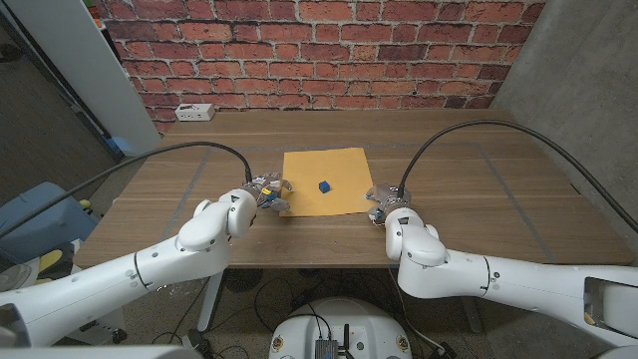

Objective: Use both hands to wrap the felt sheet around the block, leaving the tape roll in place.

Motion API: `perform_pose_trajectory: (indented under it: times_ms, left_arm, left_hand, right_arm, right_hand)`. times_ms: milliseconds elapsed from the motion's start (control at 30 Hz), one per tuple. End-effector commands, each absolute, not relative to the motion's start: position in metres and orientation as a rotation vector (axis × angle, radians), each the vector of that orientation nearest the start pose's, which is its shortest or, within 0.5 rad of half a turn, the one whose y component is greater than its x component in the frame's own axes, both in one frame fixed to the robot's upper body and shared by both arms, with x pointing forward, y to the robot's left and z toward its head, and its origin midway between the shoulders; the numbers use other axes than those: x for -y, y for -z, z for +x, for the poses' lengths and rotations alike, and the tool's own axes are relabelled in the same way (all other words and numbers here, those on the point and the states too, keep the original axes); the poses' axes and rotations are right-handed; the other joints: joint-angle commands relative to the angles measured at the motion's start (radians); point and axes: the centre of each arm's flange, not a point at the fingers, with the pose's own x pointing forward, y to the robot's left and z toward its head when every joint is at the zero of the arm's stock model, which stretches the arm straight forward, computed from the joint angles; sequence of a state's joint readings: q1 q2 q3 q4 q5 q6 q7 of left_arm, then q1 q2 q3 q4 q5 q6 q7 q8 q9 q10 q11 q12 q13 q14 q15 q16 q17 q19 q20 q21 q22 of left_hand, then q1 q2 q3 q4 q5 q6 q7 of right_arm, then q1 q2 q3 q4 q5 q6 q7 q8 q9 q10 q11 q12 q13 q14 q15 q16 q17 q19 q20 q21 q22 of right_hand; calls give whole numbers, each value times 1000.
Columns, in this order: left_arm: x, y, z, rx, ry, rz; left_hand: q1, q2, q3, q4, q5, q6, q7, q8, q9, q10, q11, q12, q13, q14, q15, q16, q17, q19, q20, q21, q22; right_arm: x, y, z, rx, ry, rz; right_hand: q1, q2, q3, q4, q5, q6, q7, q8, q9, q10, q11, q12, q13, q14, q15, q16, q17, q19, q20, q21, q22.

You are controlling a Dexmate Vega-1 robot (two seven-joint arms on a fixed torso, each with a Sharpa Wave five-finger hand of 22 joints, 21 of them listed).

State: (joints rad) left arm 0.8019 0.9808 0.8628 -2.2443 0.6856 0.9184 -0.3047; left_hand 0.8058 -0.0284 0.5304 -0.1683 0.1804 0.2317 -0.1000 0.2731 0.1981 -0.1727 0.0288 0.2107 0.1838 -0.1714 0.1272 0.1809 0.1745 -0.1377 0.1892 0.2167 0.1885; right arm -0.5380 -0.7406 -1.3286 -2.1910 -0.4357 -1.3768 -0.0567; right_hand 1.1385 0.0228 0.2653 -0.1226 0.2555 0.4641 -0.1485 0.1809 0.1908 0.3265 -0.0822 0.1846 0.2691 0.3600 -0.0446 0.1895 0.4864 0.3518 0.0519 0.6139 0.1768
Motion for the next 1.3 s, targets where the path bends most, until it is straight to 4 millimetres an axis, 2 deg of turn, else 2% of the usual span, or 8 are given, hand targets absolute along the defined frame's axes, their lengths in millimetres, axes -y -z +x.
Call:
perform_pose_trajectory:
  times_ms: [33,600,767,833,967,1033,1133,1300]
  left_arm:
    - [-200,46,532,123,-19,1592]
    - [-192,42,526,127,69,1578]
    - [-189,46,529,90,-44,1675]
    - [-188,48,531,77,-79,1699]
    - [-189,51,535,68,-141,1723]
    - [-191,52,537,83,-168,1719]
    - [-194,54,539,103,-187,1705]
    - [-198,56,539,169,-229,1687]
  left_hand:
    - [18,-1,-8,2,4,-6,-1,-5,3,-11,2,-1,5,-91,6,0,2,2,4,-4,3]
    - [-23,-47,-76,30,16,-2,-1,-25,3,-19,-6,-3,5,-103,-5,1,3,-4,-11,-5,4]
    - [7,-21,-70,23,18,28,7,-20,3,6,-7,6,5,-88,-2,7,2,12,-7,1,4]
    - [46,32,-55,19,9,58,16,-17,5,24,4,10,4,-74,4,8,1,25,5,5,4]
    - [77,85,-41,17,0,131,24,1,6,67,0,20,4,-48,-12,11,0,48,1,11,4]
    - [91,106,-39,14,-4,169,21,7,5,93,-44,26,3,-36,-20,11,-1,64,-3,16,4]
    - [113,143,-37,12,-6,275,30,28,0,155,-70,38,2,-1,-49,13,-3,94,-22,22,3]
    - [153,174,-44,3,-8,462,56,53,-7,268,-71,51,-1,83,-91,16,-6,168,-46,41,3]
  right_arm:
    - [118,96,522,95,86,-1462]
    - [116,94,527,104,82,-1457]
    - [116,94,528,102,84,-1457]
    - [117,94,529,98,85,-1457]
    - [118,96,531,113,93,-1455]
    - [120,99,534,148,100,-1456]
    - [122,103,537,153,99,-1454]
    - [122,107,541,183,89,-1444]
  right_hand:
    - [0,-6,4,-5,5,-3,-2,8,2,-2,4,8,1,2,-78,7,1,1,0,-2,1]
    - [-11,0,7,-1,8,0,0,11,2,4,0,13,-2,4,-83,13,-3,6,-3,-3,2]
    - [-12,1,9,-2,8,0,1,11,2,4,-2,14,-3,4,-83,14,-5,6,-3,-4,2]
    - [-13,1,10,-3,9,4,-1,13,2,7,3,15,-4,5,-82,15,-6,6,-3,-5,2]
    - [-23,5,15,-2,13,77,-8,37,1,43,-3,29,-8,24,-95,25,-13,13,-7,-7,2]
    - [-31,8,17,-1,16,134,-5,52,0,67,-6,37,-11,55,-104,38,-17,28,-16,-4,2]
    - [-40,2,19,-5,20,231,-14,73,-2,103,-23,45,-16,76,-116,45,-23,43,-21,-3,3]
    - [-43,3,28,-12,30,406,-12,105,-7,151,-47,53,-25,109,-133,56,-28,53,-30,-6,4]
